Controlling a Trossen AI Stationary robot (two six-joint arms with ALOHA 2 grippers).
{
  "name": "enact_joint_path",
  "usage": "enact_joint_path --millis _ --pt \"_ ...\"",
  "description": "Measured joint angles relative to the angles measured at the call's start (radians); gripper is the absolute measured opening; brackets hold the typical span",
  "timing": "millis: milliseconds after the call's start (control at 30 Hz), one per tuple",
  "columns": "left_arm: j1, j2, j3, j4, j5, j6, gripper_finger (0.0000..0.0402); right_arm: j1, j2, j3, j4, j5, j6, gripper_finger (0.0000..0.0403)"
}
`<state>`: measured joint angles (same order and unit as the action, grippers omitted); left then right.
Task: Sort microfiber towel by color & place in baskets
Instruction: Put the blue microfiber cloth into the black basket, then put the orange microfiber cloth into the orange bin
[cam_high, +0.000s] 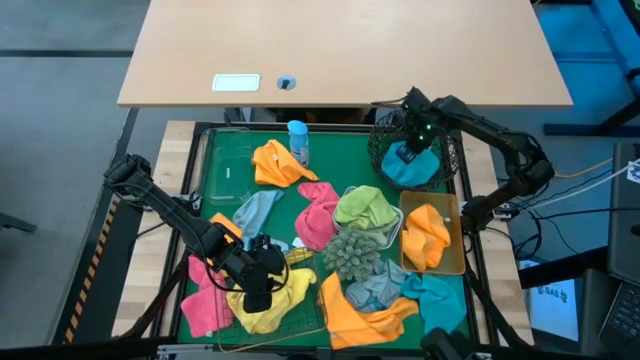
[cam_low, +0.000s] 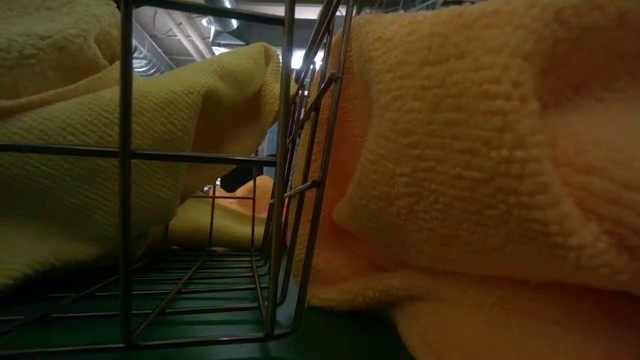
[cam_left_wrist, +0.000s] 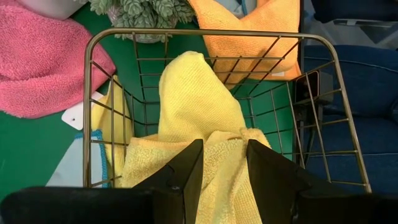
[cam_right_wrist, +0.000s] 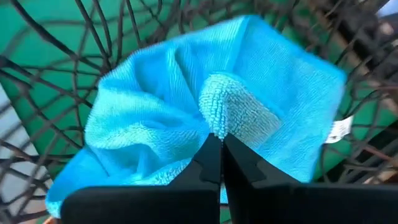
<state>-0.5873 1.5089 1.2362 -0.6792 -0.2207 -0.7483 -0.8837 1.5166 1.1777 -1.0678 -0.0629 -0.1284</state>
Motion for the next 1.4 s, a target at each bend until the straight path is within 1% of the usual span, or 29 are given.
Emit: enact_joint_path --millis 267,433,533,767,867,1000,1167,1400 --pt "0.0 0.0 0.0 0.0 0.0 0.0 0.0118 0.0 0.0 -0.099 0.032 0.001 0.0 0.0003" --pt "0.0 0.0 0.0 0.0 0.0 0.0 0.0118 0.0 0.0 -0.107 0.03 0.001 0.0 0.0009" --pt "0.0 0.0 0.0 0.0 0.0 0.0 0.0118 0.0 0.0 -0.107 0.03 0.001 0.0 0.0038" --pt "0.0 0.0 0.0 0.0 0.001 0.0 0.0118 0.0 0.0 -0.096 0.001 0.01 -0.003 0.0143" --pt "0.0 0.0 0.0 0.0 0.001 0.0 0.0118 0.0 0.0 -0.049 -0.052 0.037 -0.013 0.0174" --pt "0.0 0.0 0.0 0.0 0.001 0.032 0.0118 0.0 0.0 0.041 -0.129 0.064 -0.035 0.0197" --pt "0.017 0.0 0.0 0.0 0.001 0.045 0.0118 0.0 0.0 0.183 -0.199 0.071 -0.034 0.0204" --pt "0.093 0.0 0.0 0.0 -0.006 0.054 0.0118 0.001 0.0 0.373 -0.26 0.063 -0.034 0.0201"
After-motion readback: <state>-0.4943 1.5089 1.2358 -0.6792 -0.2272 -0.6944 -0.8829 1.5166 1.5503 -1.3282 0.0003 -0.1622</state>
